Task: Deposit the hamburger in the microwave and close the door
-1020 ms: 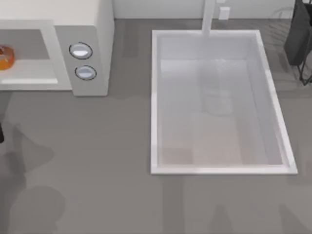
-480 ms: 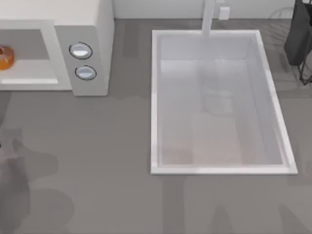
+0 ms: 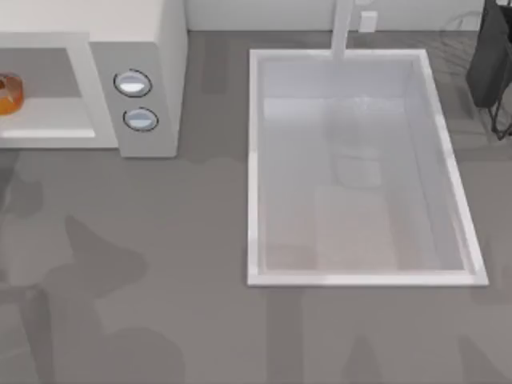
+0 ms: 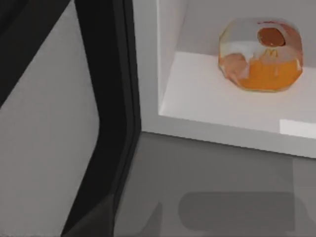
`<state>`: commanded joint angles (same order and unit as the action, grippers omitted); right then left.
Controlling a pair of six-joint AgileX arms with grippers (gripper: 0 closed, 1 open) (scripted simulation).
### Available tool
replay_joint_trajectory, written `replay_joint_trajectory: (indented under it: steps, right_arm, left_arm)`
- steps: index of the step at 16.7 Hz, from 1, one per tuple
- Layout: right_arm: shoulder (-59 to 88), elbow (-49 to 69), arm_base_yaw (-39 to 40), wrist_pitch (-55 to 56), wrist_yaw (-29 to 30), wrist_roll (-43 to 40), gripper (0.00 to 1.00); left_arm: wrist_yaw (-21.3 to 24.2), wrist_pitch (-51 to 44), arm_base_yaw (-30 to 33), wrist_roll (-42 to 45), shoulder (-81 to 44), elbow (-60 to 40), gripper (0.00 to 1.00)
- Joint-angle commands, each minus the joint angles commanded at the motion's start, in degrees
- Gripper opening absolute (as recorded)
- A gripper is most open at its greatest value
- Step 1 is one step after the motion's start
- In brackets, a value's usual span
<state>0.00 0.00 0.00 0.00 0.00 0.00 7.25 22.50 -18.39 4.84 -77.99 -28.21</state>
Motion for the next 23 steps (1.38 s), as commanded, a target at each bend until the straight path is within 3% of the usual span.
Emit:
replay_joint_trajectory:
  steps: [5,9,15,23]
  right_arm:
    - [0.0,0.0,0.0,0.0,0.0,0.0,1.0]
    - [0.0,0.0,0.0,0.0,0.0,0.0,1.0]
    - [0.0,0.0,0.0,0.0,0.0,0.0,1.0]
    - [0.0,0.0,0.0,0.0,0.0,0.0,1.0]
  left_arm:
    - [0.0,-0.1,-0.1,0.0,0.4,0.3,1.0]
    - [-0.7,-2.1,1.8,-0.4,8.0,2.8,1.0]
    - [-2.5,-8.6,7.0,-1.8,29.1,10.8,1.0]
    - [-5.9,-19.2,15.3,-4.2,66.0,23.9,1.0]
